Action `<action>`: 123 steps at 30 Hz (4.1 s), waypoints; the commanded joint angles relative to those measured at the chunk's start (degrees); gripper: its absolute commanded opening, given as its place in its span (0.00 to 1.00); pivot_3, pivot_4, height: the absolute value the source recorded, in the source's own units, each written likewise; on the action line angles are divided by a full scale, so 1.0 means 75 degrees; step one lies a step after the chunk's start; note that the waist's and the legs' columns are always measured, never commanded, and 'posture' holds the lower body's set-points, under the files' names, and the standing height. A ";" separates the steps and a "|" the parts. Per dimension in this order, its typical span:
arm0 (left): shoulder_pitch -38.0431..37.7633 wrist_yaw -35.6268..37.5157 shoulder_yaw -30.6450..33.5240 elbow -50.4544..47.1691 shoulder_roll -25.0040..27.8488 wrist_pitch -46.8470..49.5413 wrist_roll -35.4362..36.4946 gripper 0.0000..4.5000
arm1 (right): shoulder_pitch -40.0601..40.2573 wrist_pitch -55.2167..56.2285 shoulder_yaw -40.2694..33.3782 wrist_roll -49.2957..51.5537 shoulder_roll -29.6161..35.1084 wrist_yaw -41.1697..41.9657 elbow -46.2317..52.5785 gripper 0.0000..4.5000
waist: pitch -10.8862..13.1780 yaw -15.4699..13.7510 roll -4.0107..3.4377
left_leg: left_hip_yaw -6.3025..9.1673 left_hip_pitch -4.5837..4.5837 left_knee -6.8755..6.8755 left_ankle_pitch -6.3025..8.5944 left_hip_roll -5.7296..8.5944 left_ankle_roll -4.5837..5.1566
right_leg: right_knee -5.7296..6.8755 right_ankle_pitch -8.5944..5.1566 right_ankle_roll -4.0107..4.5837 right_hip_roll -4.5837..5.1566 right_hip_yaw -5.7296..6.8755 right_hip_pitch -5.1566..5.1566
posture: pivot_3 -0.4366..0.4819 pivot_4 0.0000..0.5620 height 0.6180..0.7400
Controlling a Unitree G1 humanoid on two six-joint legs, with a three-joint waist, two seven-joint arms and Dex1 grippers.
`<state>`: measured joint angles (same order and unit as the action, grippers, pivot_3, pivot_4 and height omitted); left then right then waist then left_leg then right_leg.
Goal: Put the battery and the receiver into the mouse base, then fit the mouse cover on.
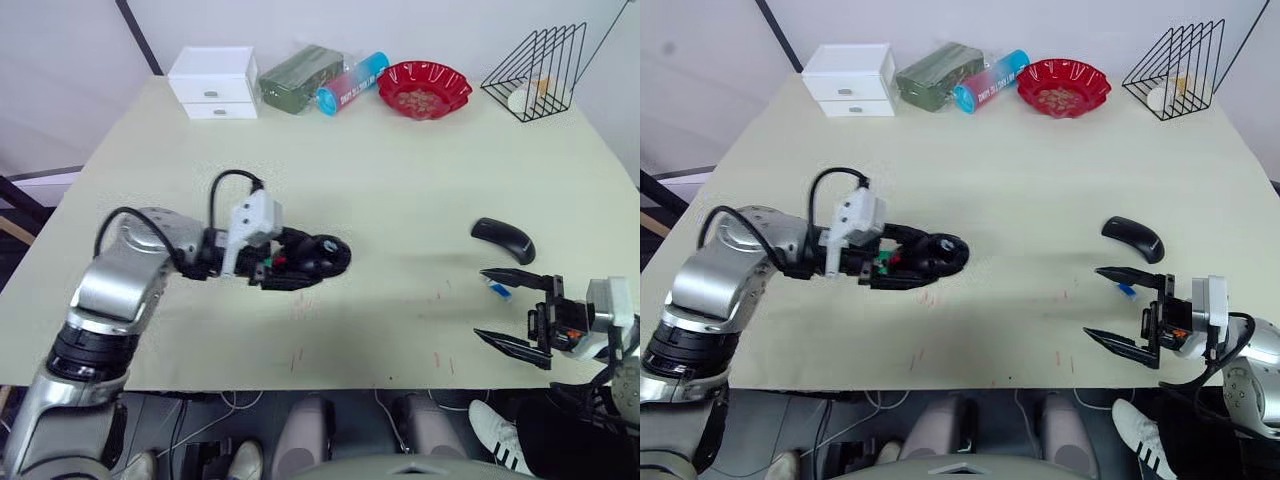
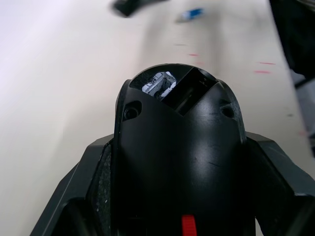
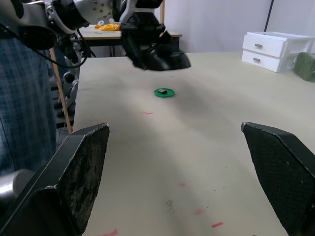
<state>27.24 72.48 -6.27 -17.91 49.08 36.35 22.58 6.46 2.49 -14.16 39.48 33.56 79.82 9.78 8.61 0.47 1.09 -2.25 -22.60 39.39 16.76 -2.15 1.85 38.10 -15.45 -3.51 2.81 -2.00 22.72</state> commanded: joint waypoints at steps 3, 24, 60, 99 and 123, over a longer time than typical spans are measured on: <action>0.0244 -0.0619 -0.1404 -0.0628 -0.0447 0.0260 -0.0655 0.66 | 0.0157 0.0152 -0.0162 0.0090 -0.0051 -0.0175 0.0263 1.00 | 0.0000 -0.0033 -0.0002 | 0.0001 0.0000 0.0003 0.0000 0.0002 0.0000 | -0.0001 0.0000 0.0000 -0.0001 0.0000 0.0000 | 0.48 0.27 1.00; 0.0720 -0.1271 -0.3265 0.0978 -0.2069 -0.0254 -0.2160 0.66 | 0.0304 0.0209 -0.0198 -0.0007 -0.0088 -0.0503 0.0273 1.00 | 0.0000 -0.0171 -0.0006 | -0.0002 0.0000 0.0008 -0.0001 0.0004 0.0001 | -0.0007 0.0000 0.0000 -0.0005 -0.0006 -0.0003 | 0.48 0.27 1.00; 0.0612 -0.0959 -0.3379 0.1513 -0.2091 -0.0780 -0.2713 0.66 | 0.0627 -0.0492 -0.0769 -0.2002 0.0196 -0.3415 -0.1334 1.00 | -0.0016 -0.0160 -0.0033 | -0.0056 0.0051 0.0009 -0.0001 0.0004 0.0003 | -0.0002 0.0001 -0.0003 -0.0008 -0.0061 -0.0029 | 0.48 0.27 1.00; 0.0828 -0.0869 -0.3342 0.2130 -0.2307 -0.1135 -0.2884 0.66 | 0.0426 -0.2506 -0.0246 -0.1915 0.1053 -0.3963 0.0901 0.03 | -0.0017 -0.0165 -0.0038 | -0.0057 0.0064 0.0007 -0.0001 0.0005 0.0004 | -0.0004 0.0006 -0.0009 -0.0011 -0.0068 -0.0039 | 0.48 0.27 1.00; 0.0874 -0.1041 -0.3421 0.2301 -0.2520 -0.0998 -0.3175 0.66 | -0.4178 -1.1604 0.2246 0.0519 0.1946 -0.5768 0.4076 0.03 | -0.0016 -0.0183 -0.0021 | -0.0014 0.0009 0.0021 -0.0002 0.0005 0.0006 | -0.0016 0.0016 -0.0004 -0.0006 -0.0033 -0.0012 | 0.48 0.27 1.00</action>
<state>34.65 66.02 -30.33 -1.95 29.71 27.70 1.26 -23.91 -80.57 3.19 42.17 48.63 38.30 38.74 8.49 -0.90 0.94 -2.32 -22.55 39.55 16.74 -2.12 1.90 37.97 -15.33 -3.54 2.76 -2.20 22.63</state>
